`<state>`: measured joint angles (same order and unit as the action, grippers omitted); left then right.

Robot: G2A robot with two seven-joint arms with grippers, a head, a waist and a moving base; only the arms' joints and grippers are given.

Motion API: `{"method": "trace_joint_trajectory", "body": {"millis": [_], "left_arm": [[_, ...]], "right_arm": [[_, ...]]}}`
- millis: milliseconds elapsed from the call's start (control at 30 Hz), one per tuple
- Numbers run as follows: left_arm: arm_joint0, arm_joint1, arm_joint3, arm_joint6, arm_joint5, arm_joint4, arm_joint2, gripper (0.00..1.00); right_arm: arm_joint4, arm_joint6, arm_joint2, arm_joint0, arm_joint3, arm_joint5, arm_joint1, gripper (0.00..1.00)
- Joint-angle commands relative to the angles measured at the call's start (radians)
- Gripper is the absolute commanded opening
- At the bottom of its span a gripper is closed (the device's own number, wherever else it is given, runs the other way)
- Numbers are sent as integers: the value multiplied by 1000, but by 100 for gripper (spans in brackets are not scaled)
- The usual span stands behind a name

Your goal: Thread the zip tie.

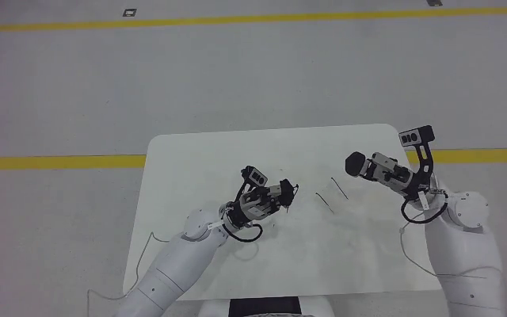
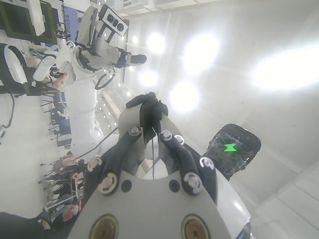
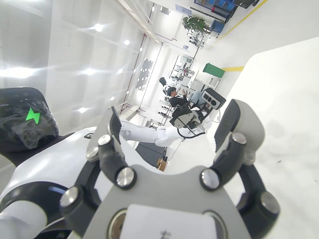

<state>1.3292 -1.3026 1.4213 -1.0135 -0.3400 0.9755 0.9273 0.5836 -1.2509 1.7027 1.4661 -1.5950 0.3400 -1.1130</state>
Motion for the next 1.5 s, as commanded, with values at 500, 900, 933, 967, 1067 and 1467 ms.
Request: {"method": "trace_joint_trajectory", "body": {"millis": [500,900,933,967,1067,1467], "left_arm": [[7,14,57,-8,65,-56,11,0],[28,20,60,-6,169,60,23,0],[26,20,57,-8,168,61,22,0],[24,20,55,-10,167,63,21,0],[23,18,52,-29,164,94,19,0],[19,17,41,-46,165,106,17,0]], "right_arm": [[0,0,0,0,0,0,0,100],[0,0,0,0,0,0,0,100],[0,0,0,0,0,0,0,100],[0,0,0,0,0,0,0,100],[0,0,0,0,0,0,0,100],[0,0,0,0,0,0,0,100]]}}
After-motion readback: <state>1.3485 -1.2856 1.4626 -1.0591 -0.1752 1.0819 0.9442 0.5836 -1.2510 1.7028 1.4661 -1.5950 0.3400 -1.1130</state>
